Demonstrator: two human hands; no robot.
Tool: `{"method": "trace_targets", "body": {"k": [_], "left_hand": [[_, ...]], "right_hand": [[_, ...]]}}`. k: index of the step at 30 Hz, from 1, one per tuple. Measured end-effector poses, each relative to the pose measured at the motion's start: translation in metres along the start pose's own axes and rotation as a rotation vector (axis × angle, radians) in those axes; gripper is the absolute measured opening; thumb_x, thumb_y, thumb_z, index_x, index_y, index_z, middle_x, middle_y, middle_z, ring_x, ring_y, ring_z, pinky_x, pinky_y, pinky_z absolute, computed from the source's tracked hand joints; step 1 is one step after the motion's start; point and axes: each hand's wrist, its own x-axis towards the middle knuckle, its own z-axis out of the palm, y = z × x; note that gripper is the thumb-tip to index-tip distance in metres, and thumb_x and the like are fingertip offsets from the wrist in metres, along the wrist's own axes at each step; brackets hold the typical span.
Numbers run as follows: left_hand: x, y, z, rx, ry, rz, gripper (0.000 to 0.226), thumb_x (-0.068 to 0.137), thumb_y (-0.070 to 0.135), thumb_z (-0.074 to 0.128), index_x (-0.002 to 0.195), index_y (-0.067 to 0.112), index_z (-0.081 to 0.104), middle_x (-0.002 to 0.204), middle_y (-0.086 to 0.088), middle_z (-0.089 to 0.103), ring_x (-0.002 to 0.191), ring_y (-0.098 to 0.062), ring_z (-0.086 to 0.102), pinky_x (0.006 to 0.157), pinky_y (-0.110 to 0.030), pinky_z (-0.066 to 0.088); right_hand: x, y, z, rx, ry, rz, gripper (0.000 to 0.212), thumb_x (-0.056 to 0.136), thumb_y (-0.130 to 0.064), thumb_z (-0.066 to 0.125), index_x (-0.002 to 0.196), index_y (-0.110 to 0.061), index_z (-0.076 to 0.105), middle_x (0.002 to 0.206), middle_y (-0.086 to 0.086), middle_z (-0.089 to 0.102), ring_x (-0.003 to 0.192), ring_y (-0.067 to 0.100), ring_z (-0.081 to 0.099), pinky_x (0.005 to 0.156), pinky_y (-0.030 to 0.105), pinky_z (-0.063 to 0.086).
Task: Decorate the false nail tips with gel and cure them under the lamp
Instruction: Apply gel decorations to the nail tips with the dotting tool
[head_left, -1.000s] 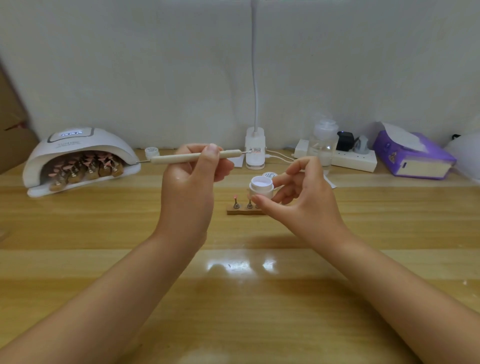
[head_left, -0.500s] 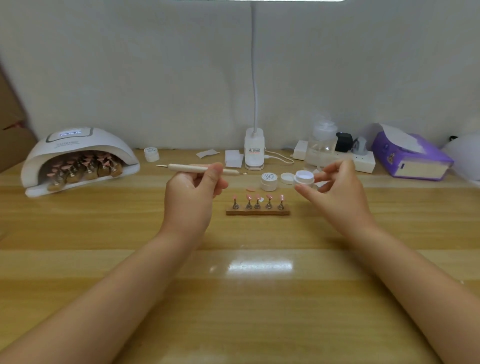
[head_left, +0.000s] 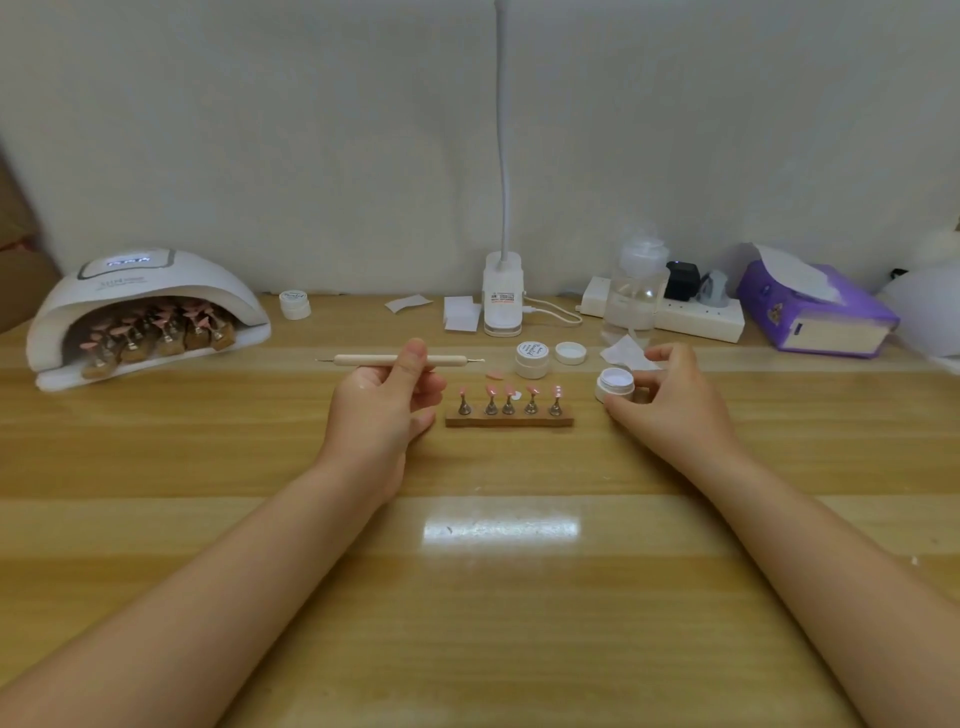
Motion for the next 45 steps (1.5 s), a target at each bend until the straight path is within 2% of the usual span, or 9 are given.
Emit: {"method": "trace_targets", "body": {"k": [3, 6, 11, 17, 22, 30, 37, 42, 45], "left_hand": [[0.0, 0.001, 0.001, -0.022, -0.029, -0.029, 0.021, 0.088, 0.036, 0.062, 0.085, 0.016, 0.063, 0.063, 0.009, 0.067, 0.075, -0.009, 0.063, 0.083, -0.037, 0.054], [-0.001, 0.001, 0.003, -0.046, -0.053, -0.046, 0.02, 0.088, 0.035, 0.061, 0.083, 0.016, 0.062, 0.064, 0.008, 0.066, 0.076, -0.01, 0.062, 0.086, -0.039, 0.052], [-0.005, 0.001, 0.005, -0.066, -0.089, -0.033, 0.019, 0.09, 0.035, 0.059, 0.081, 0.018, 0.06, 0.064, 0.009, 0.065, 0.071, -0.008, 0.062, 0.088, -0.039, 0.05], [-0.011, -0.003, 0.01, -0.074, -0.119, -0.021, 0.02, 0.088, 0.035, 0.06, 0.082, 0.017, 0.06, 0.064, 0.008, 0.065, 0.069, -0.005, 0.063, 0.088, -0.038, 0.051], [-0.015, -0.003, 0.011, -0.077, -0.143, -0.014, 0.02, 0.086, 0.034, 0.06, 0.084, 0.014, 0.059, 0.064, 0.007, 0.066, 0.069, -0.005, 0.064, 0.09, -0.04, 0.052], [-0.02, -0.003, 0.014, -0.061, -0.135, -0.002, 0.021, 0.088, 0.032, 0.058, 0.089, 0.011, 0.058, 0.062, 0.008, 0.066, 0.068, -0.003, 0.065, 0.093, -0.04, 0.051], [-0.02, -0.003, 0.012, -0.051, -0.131, 0.03, 0.022, 0.087, 0.033, 0.058, 0.088, 0.011, 0.059, 0.062, 0.007, 0.067, 0.068, -0.002, 0.066, 0.087, -0.036, 0.052], [-0.02, -0.001, 0.006, 0.121, -0.035, 0.239, 0.024, 0.089, 0.034, 0.06, 0.077, 0.013, 0.059, 0.057, 0.011, 0.06, 0.063, -0.004, 0.059, 0.084, -0.036, 0.054], [-0.023, 0.0, 0.005, 0.204, -0.018, 0.419, 0.02, 0.094, 0.027, 0.056, 0.078, 0.016, 0.056, 0.055, 0.011, 0.056, 0.059, -0.003, 0.055, 0.068, -0.022, 0.051]], "right_hand": [[-0.007, -0.013, -0.004, 0.045, 0.122, -0.12, 0.044, 0.079, -0.022, 0.068, 0.117, -0.017, 0.047, 0.113, -0.005, 0.057, 0.11, 0.018, 0.049, 0.086, 0.027, 0.04], [-0.02, -0.035, -0.008, 0.128, 0.222, -0.343, 0.01, 0.08, -0.017, 0.065, 0.085, -0.016, 0.056, 0.077, 0.0, 0.058, 0.073, 0.017, 0.054, 0.063, 0.033, 0.045], [-0.046, -0.052, 0.007, -0.131, 0.144, -0.613, 0.026, 0.077, -0.031, 0.066, 0.057, -0.015, 0.062, 0.044, -0.017, 0.029, 0.043, 0.003, 0.033, 0.043, 0.022, 0.029], [-0.044, -0.047, 0.017, -0.55, 0.103, -0.528, 0.032, 0.087, -0.041, 0.052, 0.077, -0.019, 0.073, 0.057, -0.001, 0.061, 0.058, 0.019, 0.057, 0.043, 0.022, 0.029], [-0.039, -0.047, 0.022, -0.711, 0.064, -0.421, 0.042, 0.094, -0.047, 0.036, 0.086, -0.023, 0.069, 0.055, -0.004, 0.043, 0.057, 0.016, 0.045, 0.042, 0.024, 0.016], [-0.032, -0.048, 0.028, -0.61, -0.018, -0.38, 0.039, 0.098, -0.048, 0.034, 0.096, -0.027, 0.067, 0.076, -0.003, 0.064, 0.072, 0.017, 0.056, 0.044, 0.024, 0.018], [-0.035, -0.047, 0.027, -0.542, 0.028, -0.394, 0.033, 0.096, -0.041, 0.042, 0.086, -0.022, 0.066, 0.071, -0.002, 0.062, 0.062, 0.014, 0.041, 0.043, 0.025, 0.017], [-0.04, -0.047, 0.023, -0.548, 0.047, -0.476, 0.033, 0.097, -0.036, 0.042, 0.087, -0.018, 0.068, 0.076, -0.001, 0.066, 0.069, 0.019, 0.057, 0.048, 0.027, 0.024], [-0.043, -0.049, 0.021, -0.472, 0.081, -0.533, 0.029, 0.094, -0.033, 0.05, 0.082, -0.015, 0.069, 0.071, 0.001, 0.066, 0.067, 0.022, 0.059, 0.049, 0.026, 0.028]]}}
